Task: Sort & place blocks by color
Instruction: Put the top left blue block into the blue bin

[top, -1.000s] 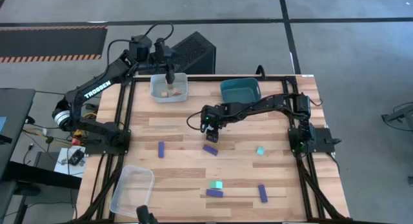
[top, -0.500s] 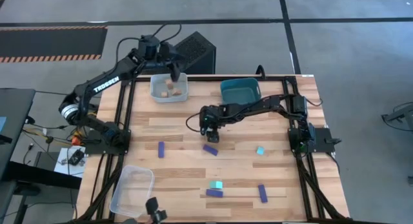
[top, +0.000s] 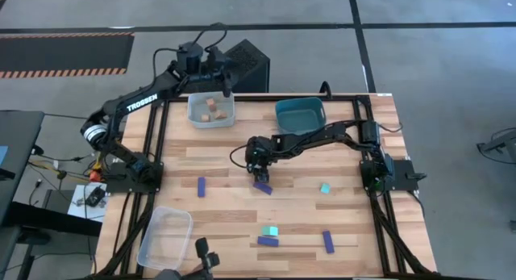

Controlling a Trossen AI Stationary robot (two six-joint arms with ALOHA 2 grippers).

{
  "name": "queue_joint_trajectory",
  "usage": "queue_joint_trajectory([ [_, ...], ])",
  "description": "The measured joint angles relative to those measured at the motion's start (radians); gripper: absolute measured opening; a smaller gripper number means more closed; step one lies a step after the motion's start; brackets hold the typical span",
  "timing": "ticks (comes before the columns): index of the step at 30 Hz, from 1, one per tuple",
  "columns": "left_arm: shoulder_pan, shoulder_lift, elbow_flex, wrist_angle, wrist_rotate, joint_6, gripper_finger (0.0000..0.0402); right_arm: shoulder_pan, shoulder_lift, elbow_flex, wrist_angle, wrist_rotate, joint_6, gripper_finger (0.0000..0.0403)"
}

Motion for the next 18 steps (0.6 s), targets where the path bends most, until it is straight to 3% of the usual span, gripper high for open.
queue_joint_trajectory([
  [7,0.009,0.015,0.048,0.099,0.016,0.021,0.0185,-0.033,0.000,0.000,0.006,0.011,0.048,0.0273],
  [16,0.028,0.014,0.157,0.017,0.015,0.109,0.0185,-0.085,-0.005,0.002,-0.105,-0.012,0.064,0.0131],
  [18,0.030,0.015,0.169,0.006,0.011,0.104,0.0185,-0.089,-0.009,0.006,-0.143,-0.029,0.108,0.0129],
])
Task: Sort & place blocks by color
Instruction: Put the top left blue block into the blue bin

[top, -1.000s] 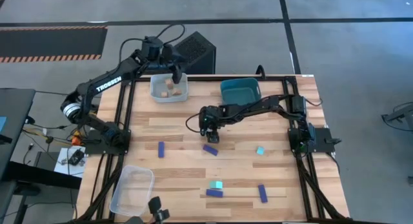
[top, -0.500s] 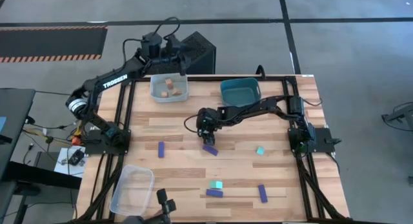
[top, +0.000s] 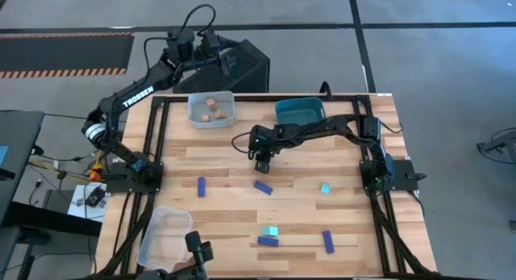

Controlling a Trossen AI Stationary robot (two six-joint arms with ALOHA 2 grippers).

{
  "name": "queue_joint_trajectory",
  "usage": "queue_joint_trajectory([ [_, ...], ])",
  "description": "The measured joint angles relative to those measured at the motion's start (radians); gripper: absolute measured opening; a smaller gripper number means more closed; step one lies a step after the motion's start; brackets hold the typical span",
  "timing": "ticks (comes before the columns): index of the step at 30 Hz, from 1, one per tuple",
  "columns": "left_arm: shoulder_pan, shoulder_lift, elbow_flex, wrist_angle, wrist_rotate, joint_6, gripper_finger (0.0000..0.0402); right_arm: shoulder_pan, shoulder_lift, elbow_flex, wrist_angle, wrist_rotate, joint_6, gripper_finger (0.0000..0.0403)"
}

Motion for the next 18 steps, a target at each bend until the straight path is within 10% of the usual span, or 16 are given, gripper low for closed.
queue_joint_trajectory([
  [7,-0.001,0.000,0.013,-0.052,0.015,-0.072,0.0185,-0.003,-0.120,0.015,-0.117,-0.013,0.039,0.0129],
  [14,-0.011,-0.007,0.012,-0.202,0.015,-0.177,0.0185,-0.064,-0.338,-0.019,-0.297,0.341,-0.057,0.0129],
  [18,-0.038,-0.047,0.012,-0.241,0.015,-0.177,0.0184,-0.187,-0.470,-0.138,-0.243,0.346,-0.047,0.0129],
])
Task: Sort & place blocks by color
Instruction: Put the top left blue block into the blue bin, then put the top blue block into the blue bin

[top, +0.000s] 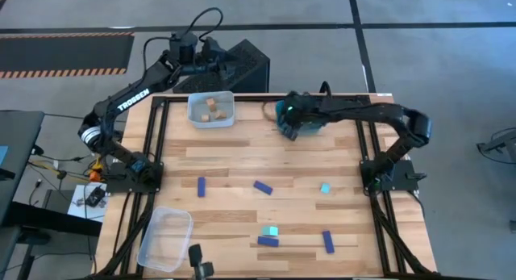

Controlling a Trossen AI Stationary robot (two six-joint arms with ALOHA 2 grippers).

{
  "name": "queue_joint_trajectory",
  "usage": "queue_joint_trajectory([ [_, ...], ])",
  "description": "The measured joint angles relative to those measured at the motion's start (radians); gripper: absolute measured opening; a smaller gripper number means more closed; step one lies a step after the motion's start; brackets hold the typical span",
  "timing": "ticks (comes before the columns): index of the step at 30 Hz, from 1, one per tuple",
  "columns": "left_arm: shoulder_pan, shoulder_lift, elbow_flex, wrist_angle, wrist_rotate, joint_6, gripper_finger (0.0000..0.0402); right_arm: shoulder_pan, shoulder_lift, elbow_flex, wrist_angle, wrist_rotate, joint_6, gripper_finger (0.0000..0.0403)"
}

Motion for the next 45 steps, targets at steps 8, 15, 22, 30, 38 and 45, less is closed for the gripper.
queue_joint_trajectory([
  [8,-0.107,-0.071,0.000,0.013,-0.142,-0.009,0.0184,-0.197,-0.088,-0.235,0.192,-0.070,0.228,0.0130],
  [15,-0.221,-0.088,0.000,0.004,-0.265,-0.071,0.0184,-0.223,-0.040,-0.242,0.186,-0.098,0.260,0.0188],
  [22,-0.372,-0.101,0.000,-0.005,-0.438,-0.114,0.0184,-0.207,-0.072,-0.243,0.107,-0.134,0.241,0.0252],
  [30,-0.645,-0.182,0.000,-0.106,-0.749,-0.053,0.0162,-0.113,-0.338,-0.244,0.047,-0.129,0.256,0.0259],
  [38,-0.872,-0.164,-0.072,-0.297,-0.861,-0.236,0.0105,0.231,-0.547,-0.337,0.106,0.075,0.643,0.0259],
  [45,-1.035,-0.166,-0.163,-0.330,-0.986,-0.363,0.0078,0.579,-0.476,-0.353,0.087,0.221,0.954,0.0239],
])
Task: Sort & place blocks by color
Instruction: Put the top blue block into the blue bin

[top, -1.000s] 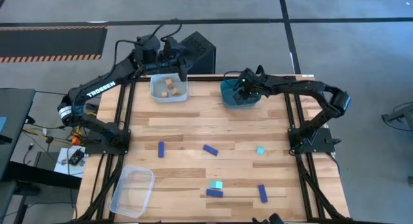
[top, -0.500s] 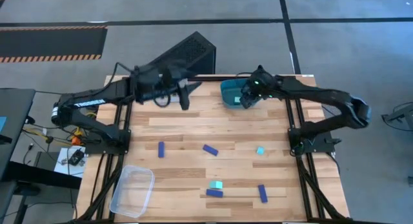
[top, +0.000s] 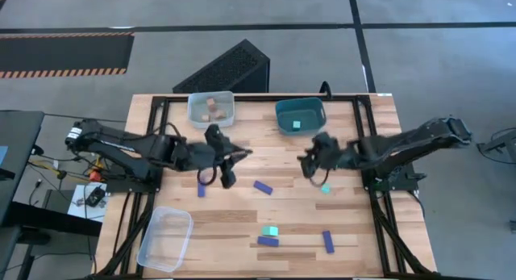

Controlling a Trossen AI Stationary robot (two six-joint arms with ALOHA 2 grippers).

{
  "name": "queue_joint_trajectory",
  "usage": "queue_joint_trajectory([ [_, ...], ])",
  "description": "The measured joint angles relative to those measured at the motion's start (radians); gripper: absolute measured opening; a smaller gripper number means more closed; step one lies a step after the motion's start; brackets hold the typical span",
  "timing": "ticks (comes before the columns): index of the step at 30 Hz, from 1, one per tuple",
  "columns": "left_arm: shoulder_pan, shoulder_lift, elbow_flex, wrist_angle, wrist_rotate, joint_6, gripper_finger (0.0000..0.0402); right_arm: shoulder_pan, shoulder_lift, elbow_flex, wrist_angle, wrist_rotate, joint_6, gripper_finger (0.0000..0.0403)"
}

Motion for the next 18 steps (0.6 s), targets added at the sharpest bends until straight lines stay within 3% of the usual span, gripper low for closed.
queue_joint_trajectory([
  [5,-0.161,0.000,-0.001,-0.204,-0.024,-0.164,0.0077,0.125,0.125,0.000,-0.051,-0.050,0.315,0.0217],
  [8,-0.291,0.000,-0.001,-0.299,-0.115,-0.294,0.0077,0.193,0.207,0.026,-0.095,-0.128,0.455,0.0206],
  [13,-0.429,-0.001,-0.095,-0.210,-0.272,-0.362,0.0077,0.301,0.345,0.137,-0.277,-0.236,0.614,0.0196],
  [18,-0.407,-0.001,-0.192,-0.130,-0.206,-0.363,0.0077,0.391,0.464,0.253,-0.442,-0.251,0.764,0.0195],
])
